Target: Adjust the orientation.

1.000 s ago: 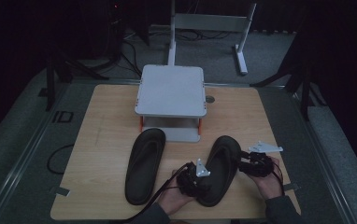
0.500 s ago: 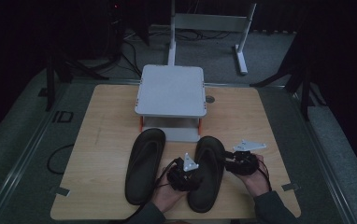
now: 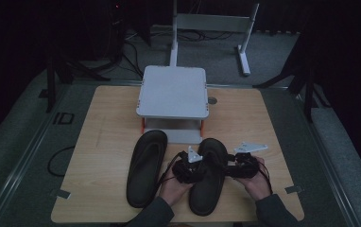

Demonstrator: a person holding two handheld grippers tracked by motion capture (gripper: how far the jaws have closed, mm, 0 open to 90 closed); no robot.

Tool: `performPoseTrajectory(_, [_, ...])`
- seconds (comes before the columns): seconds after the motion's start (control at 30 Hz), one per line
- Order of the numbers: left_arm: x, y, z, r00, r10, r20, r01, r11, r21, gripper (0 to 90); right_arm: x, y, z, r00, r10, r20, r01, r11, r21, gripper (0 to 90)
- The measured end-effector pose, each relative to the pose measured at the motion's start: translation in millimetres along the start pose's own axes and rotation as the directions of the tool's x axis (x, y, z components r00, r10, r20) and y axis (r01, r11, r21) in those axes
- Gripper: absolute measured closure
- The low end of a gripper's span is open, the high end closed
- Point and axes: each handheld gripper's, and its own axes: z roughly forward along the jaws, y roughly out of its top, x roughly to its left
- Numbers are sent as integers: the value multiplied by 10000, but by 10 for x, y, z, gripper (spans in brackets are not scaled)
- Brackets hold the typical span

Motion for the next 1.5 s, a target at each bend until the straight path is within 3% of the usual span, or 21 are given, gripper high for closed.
performPoseTrajectory(0.13, [-14,-1,-24,9999,49,-129,-48,9999,125,600,38,9,80,9999,-5,140,2,9998,178,532])
performPoseTrajectory(0.23, [-36,-20,-64,9998,137,-175,-133,9997,198,612,39,5,55,9999,95,-93,-93,9998,184,545])
performPoseTrajectory(0.37, [-69,-48,-153,9989,219,-424,-213,9997,132,615,87,-8,41,9997,-110,-240,113,9999,123,549])
performPoseTrajectory(0.43, [-72,-76,-283,9965,186,-819,-197,9997,-129,614,156,28,35,9985,-380,-398,376,9993,-88,554])
performPoseTrajectory(0.7, [172,-116,-464,9847,-536,-1658,526,9986,-105,626,312,280,286,9942,-855,-659,841,9962,-242,574])
performPoseTrajectory(0.8, [254,-135,-528,9834,-708,-1673,695,9975,-138,604,316,327,372,9939,-755,-804,724,9965,-407,663])
performPoseTrajectory(0.87, [303,-143,-608,9818,-920,-1662,864,9954,-406,592,303,349,393,9922,-609,-1089,559,9972,-489,651])
performPoseTrajectory(0.93, [346,-144,-705,9799,-977,-1738,875,9940,-658,554,320,357,395,9932,-725,-908,683,9965,-485,639])
performPoseTrajectory(1.07, [437,-169,-897,9713,-867,-2213,654,9926,-1021,502,324,338,332,9936,-680,-903,630,9964,-574,595])
performPoseTrajectory(1.2, [570,-240,-994,9638,-865,-2521,654,9937,-909,450,336,253,228,9918,-842,-963,801,9957,-455,517])
performPoseTrajectory(1.33, [612,-300,-1019,9638,-829,-2533,632,9944,-850,419,344,125,165,9906,-911,-1016,885,9956,-292,498])
performPoseTrajectory(1.37, [634,-326,-1016,9640,-711,-2563,529,9956,-774,420,319,17,138,9908,-900,-1014,893,9959,-119,496])
performPoseTrajectory(1.5, [680,-337,-993,9652,-688,-2524,560,9968,-575,445,220,-75,121,9958,-435,-811,431,9990,-69,504])
